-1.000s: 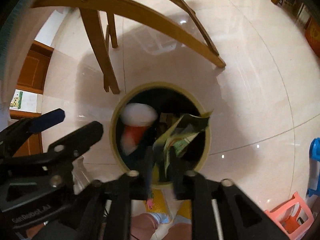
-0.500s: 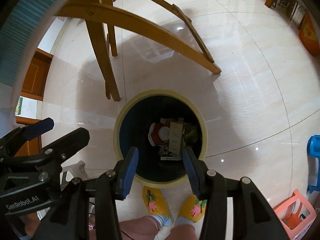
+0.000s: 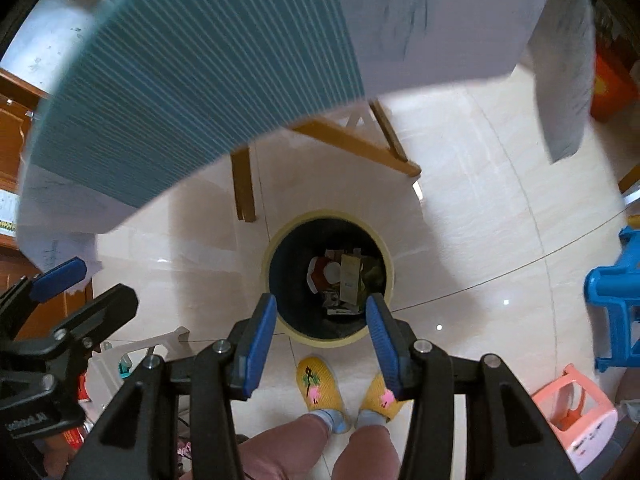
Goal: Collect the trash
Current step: 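Raise both tools back toward the table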
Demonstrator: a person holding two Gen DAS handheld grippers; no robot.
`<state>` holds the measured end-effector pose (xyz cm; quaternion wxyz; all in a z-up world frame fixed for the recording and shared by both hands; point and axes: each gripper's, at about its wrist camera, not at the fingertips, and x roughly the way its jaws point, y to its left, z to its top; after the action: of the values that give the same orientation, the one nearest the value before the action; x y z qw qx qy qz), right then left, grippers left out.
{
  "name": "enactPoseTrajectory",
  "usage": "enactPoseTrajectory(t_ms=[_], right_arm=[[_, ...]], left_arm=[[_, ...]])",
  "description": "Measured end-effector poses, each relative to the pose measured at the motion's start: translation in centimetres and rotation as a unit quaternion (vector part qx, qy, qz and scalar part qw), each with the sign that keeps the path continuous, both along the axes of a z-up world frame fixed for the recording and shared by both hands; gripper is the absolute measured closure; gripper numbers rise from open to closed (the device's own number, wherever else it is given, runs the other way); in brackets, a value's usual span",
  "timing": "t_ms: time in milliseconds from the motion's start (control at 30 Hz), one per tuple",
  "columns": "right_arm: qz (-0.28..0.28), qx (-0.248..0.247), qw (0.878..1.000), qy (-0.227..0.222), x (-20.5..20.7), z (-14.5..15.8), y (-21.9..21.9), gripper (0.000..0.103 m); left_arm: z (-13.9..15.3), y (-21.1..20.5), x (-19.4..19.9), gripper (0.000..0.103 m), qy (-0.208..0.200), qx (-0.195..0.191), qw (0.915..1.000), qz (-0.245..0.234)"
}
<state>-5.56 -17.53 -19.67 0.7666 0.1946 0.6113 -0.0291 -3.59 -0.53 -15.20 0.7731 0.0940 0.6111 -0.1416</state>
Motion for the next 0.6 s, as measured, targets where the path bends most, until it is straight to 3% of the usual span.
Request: enactPoseTrajectory(t_ms=[233, 467, 600], right_arm=[[0.02, -0.012, 0.999, -0.027, -0.8, 9.2, 0.3, 0.056], [0.034, -0.023, 0.995, -0.09, -0.5, 17.8, 0.1, 0.055], [0.055, -0.033, 0.99, -0.128, 0.2, 21.3, 0.2, 0.055]], left_arm=[[10.0, 1.7, 0.0, 0.013, -0.035, -0.039, 0.9984, 0.021], [19.8, 4.2, 0.6, 0.013, -0.111, -0.061, 0.9901, 0.06], [23.2, 5.3, 0.6, 0.013, -0.14, -0.069, 0.9839, 0.087]])
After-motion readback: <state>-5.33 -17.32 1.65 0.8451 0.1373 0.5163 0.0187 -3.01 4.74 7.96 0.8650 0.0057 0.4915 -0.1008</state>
